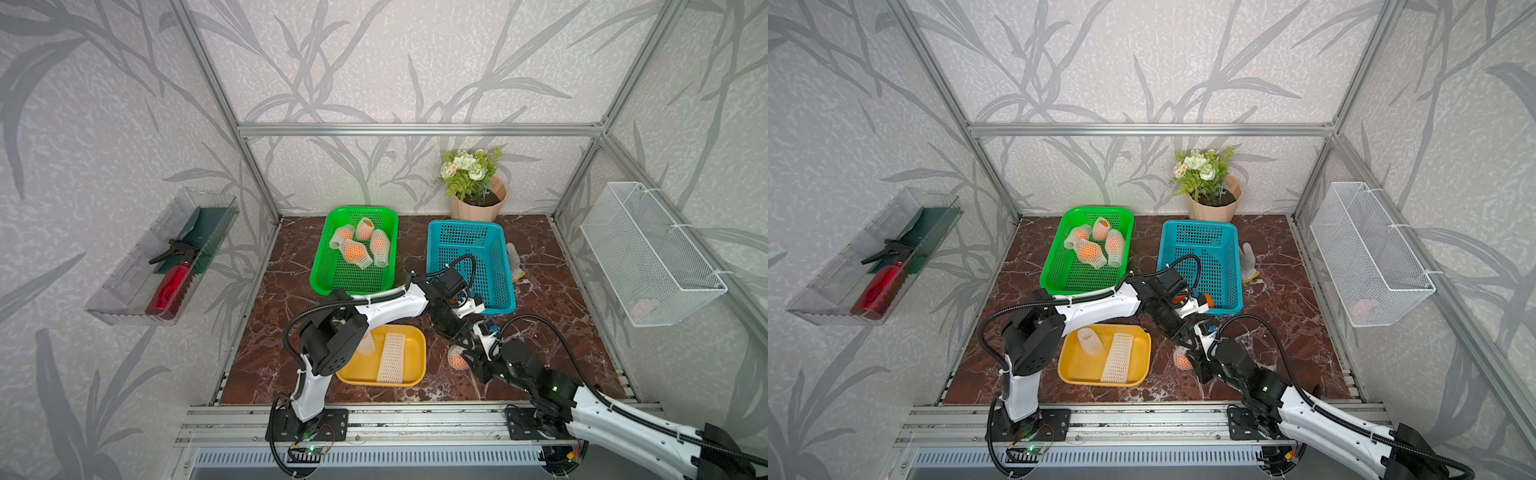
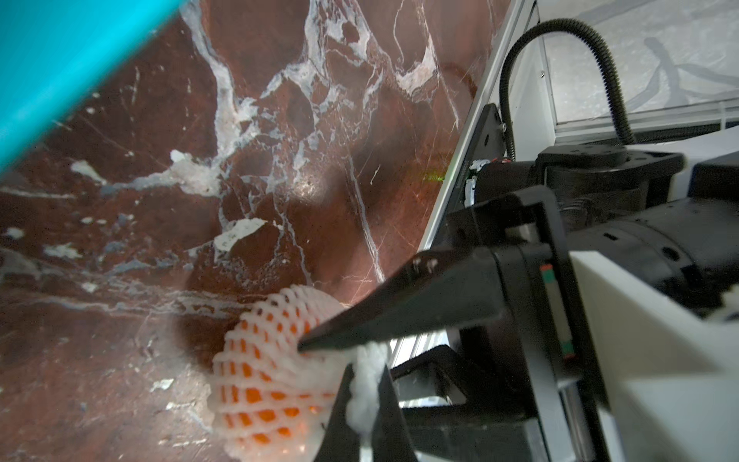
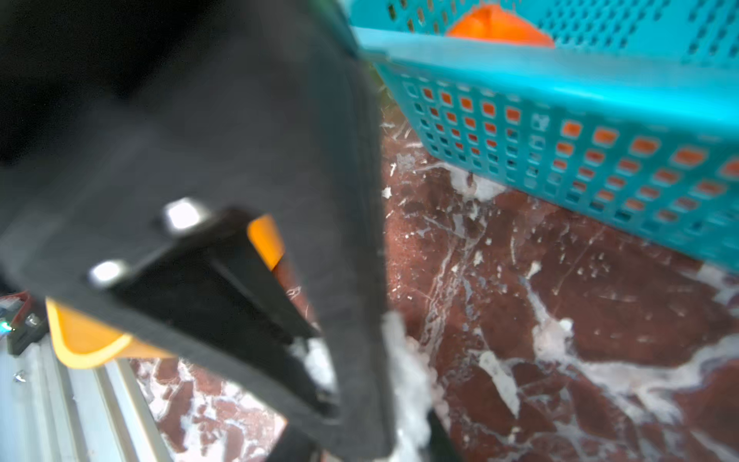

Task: Remove foam nets from oranges
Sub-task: Remove the foam net from the orange.

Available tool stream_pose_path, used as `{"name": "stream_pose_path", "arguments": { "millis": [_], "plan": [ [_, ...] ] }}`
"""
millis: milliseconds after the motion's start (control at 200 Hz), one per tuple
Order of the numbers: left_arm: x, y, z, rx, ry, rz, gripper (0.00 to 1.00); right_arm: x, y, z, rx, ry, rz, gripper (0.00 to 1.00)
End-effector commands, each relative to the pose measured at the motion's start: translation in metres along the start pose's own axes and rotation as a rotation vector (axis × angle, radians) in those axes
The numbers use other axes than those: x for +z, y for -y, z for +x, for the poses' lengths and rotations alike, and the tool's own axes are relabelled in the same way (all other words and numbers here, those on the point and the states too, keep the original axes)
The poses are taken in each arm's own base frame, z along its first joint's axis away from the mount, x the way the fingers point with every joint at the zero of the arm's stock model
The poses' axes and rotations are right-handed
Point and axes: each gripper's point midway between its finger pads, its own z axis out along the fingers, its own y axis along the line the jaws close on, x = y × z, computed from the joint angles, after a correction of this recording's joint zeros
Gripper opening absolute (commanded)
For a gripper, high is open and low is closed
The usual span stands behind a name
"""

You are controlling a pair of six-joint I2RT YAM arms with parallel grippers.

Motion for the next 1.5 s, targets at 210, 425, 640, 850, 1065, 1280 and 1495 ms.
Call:
{"name": "stream_pose_path", "arguments": {
  "millis": [210, 425, 640, 850, 1065, 1280, 1495],
  "plan": [
    [-0.021, 0.005, -0.027, -0.067, 0.177, 0.084, 0.32, -0.009, -0.008, -0.016, 0.034, 0.095, -0.046, 0.1],
    [-0.083, 0.01, -0.057, -0.037, 0.44, 0.05, 0.49, -0.01, -0.006, -0.018, 0.064, 0.1, -0.037, 0.08],
    [-0.122, 0.021, -0.052, 0.06, 0.546, -0.084, 0.54, -0.016, -0.01, -0.03, 0.087, 0.108, -0.031, 0.07],
    [-0.16, 0.028, -0.039, 0.157, 0.684, -0.208, 0.63, -0.03, -0.012, -0.054, 0.12, 0.15, -0.008, 0.07],
    [-0.177, 0.025, -0.021, 0.167, 0.693, -0.299, 0.64, -0.041, -0.02, -0.076, 0.151, 0.178, -0.017, 0.07],
    [-0.215, 0.031, 0.004, 0.177, 0.798, -0.407, 0.64, -0.052, -0.054, -0.107, 0.279, 0.137, -0.13, 0.09],
    [-0.213, 0.03, 0.048, 0.126, 0.824, -0.388, 0.64, -0.022, -0.085, -0.103, 0.452, -0.071, -0.209, 0.09]
  ]
}}
